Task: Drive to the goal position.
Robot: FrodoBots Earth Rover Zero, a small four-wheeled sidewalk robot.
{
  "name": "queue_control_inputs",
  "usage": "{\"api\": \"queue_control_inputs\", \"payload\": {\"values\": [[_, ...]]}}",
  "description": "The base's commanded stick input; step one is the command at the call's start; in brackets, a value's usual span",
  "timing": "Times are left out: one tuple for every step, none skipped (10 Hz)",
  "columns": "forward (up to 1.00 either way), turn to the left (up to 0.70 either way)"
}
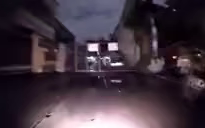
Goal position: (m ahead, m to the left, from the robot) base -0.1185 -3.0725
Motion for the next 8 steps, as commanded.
{"api": "queue_control_inputs", "payload": {"values": [[0.19,0.00],[0.30,0.00],[0.30,0.00],[0.30,0.00],[0.30,0.00],[0.30,0.00],[0.30,0.00],[0.30,0.00]]}}
